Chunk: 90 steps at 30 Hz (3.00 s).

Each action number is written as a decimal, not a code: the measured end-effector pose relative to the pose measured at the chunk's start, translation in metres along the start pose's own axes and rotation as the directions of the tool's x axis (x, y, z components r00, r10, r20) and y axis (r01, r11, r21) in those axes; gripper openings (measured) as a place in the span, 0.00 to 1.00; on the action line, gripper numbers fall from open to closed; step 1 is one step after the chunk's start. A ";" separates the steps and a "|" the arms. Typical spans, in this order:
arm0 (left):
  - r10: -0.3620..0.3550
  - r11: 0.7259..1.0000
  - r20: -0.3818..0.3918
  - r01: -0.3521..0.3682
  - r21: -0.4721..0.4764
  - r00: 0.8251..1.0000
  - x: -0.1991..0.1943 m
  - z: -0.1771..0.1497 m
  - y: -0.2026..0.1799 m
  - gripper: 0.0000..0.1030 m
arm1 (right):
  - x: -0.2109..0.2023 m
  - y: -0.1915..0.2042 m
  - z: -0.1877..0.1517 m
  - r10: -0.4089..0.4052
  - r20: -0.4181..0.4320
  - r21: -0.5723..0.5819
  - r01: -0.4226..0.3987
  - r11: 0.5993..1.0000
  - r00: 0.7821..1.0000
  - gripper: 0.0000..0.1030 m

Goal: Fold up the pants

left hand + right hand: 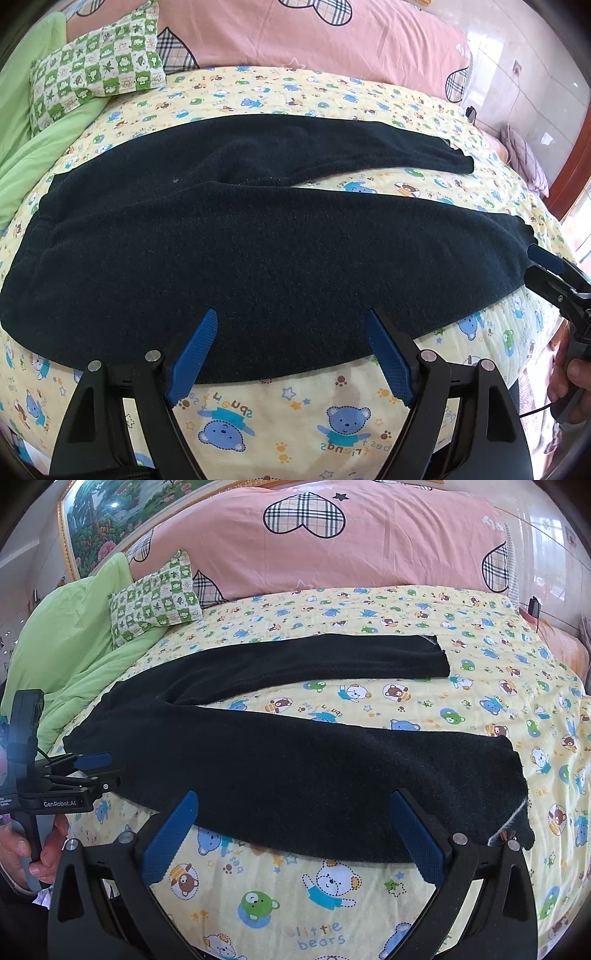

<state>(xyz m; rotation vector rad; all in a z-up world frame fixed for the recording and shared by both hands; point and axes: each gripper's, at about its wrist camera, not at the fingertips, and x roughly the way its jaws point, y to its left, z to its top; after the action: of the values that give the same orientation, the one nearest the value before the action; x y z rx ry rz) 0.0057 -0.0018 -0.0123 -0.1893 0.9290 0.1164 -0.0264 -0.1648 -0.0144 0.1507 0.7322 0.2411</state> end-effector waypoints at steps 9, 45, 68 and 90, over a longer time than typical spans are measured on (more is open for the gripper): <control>-0.006 1.000 0.008 0.007 -0.002 1.000 -0.003 0.001 0.001 0.80 | 0.000 0.000 -0.003 -0.001 0.003 0.008 0.001 1.000 1.000 1.00; -0.047 0.996 -0.003 0.047 0.071 0.999 0.020 0.060 0.006 0.80 | 0.013 -0.045 0.036 0.018 -0.005 0.082 -0.018 0.996 1.000 1.00; -0.102 0.973 -0.052 0.110 0.200 0.993 0.092 0.184 -0.008 0.80 | 0.078 -0.146 0.137 0.063 -0.042 0.201 -0.053 0.978 0.997 0.88; -0.113 0.876 -0.258 0.219 0.430 0.960 0.222 0.273 -0.027 0.79 | 0.179 -0.223 0.188 0.084 -0.211 0.260 -0.027 0.965 0.974 0.66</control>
<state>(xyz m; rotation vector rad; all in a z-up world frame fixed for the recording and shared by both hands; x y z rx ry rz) 0.3563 0.0337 -0.0280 0.1594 1.1365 -0.2921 0.2658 -0.3403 -0.0398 0.3956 0.9808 0.2188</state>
